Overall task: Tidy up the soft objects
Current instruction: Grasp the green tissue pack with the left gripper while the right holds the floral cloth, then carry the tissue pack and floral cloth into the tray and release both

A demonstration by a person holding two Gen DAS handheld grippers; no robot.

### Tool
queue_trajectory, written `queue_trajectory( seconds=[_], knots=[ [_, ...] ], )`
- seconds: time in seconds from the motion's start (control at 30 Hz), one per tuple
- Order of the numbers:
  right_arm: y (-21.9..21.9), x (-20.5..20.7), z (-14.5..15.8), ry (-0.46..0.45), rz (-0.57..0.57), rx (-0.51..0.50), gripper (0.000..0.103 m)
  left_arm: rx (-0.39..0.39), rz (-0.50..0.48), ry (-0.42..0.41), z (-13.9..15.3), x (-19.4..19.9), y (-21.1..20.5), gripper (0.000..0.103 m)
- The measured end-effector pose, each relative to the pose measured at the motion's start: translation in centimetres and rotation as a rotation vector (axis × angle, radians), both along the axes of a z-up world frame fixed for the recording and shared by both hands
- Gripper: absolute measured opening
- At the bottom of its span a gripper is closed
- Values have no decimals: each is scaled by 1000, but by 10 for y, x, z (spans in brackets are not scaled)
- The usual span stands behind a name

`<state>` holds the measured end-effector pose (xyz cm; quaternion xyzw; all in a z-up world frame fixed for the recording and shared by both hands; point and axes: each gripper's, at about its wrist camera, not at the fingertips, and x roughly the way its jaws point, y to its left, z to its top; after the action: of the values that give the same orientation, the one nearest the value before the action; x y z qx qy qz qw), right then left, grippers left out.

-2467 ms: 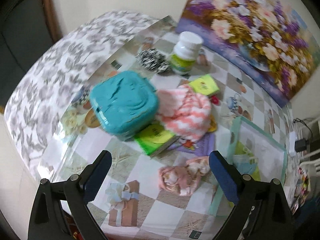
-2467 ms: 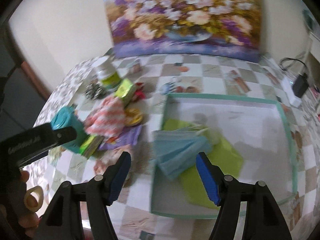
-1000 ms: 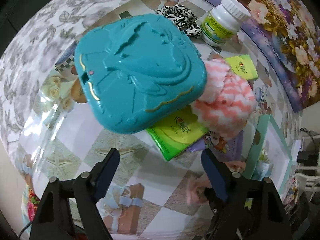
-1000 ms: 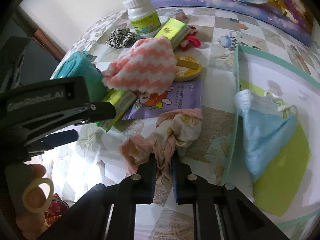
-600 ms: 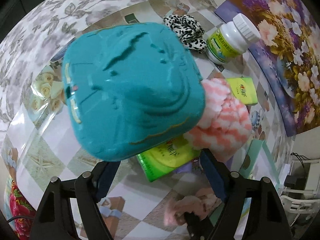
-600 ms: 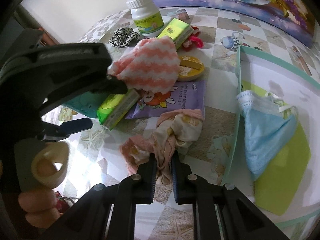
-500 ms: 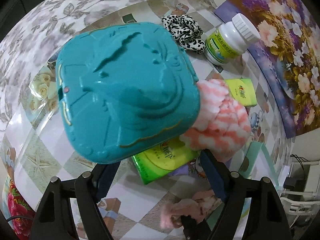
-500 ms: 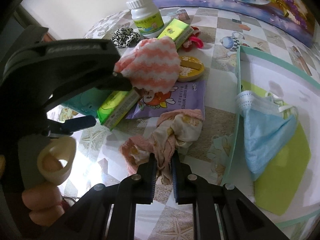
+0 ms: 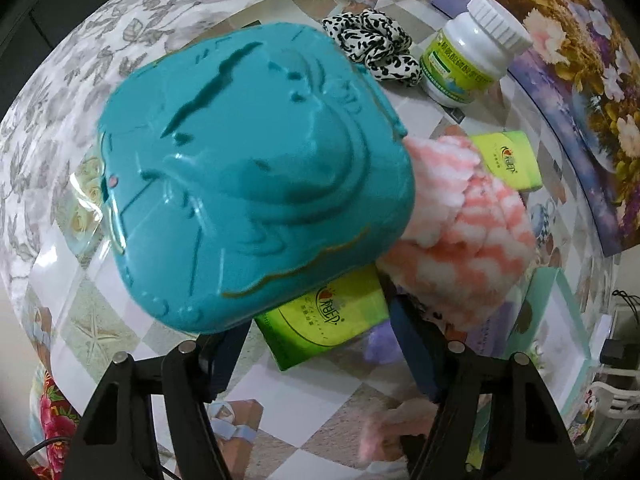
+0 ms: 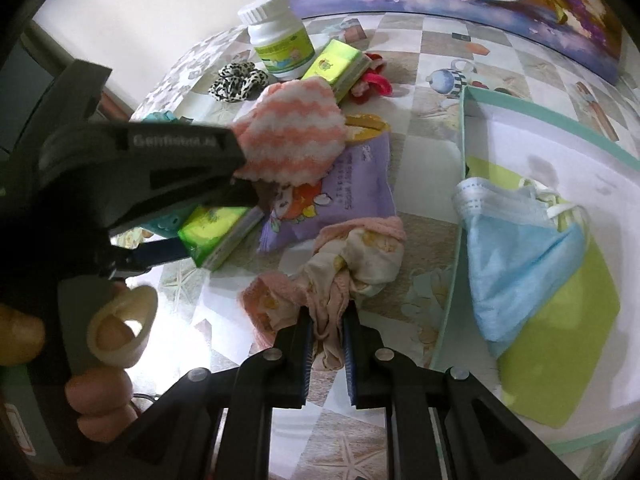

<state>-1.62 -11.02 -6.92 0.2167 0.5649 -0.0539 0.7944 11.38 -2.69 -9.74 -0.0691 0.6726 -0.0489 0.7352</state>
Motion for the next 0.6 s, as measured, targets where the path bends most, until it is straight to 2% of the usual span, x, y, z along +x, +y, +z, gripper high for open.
queue_trajectory(
  seconds=[0.2, 0.33, 0.6],
  knots=[
    [-5, -6, 11, -39, -23, 22, 14, -18, 29, 39, -2, -1, 14, 72],
    [-12, -12, 24, -85, -48, 34, 14, -43, 34, 25, 6, -5, 23, 72],
    [-30, -30, 59, -184, -129, 11, 14, -107, -24, -105, 47, -24, 21, 72]
  ],
)
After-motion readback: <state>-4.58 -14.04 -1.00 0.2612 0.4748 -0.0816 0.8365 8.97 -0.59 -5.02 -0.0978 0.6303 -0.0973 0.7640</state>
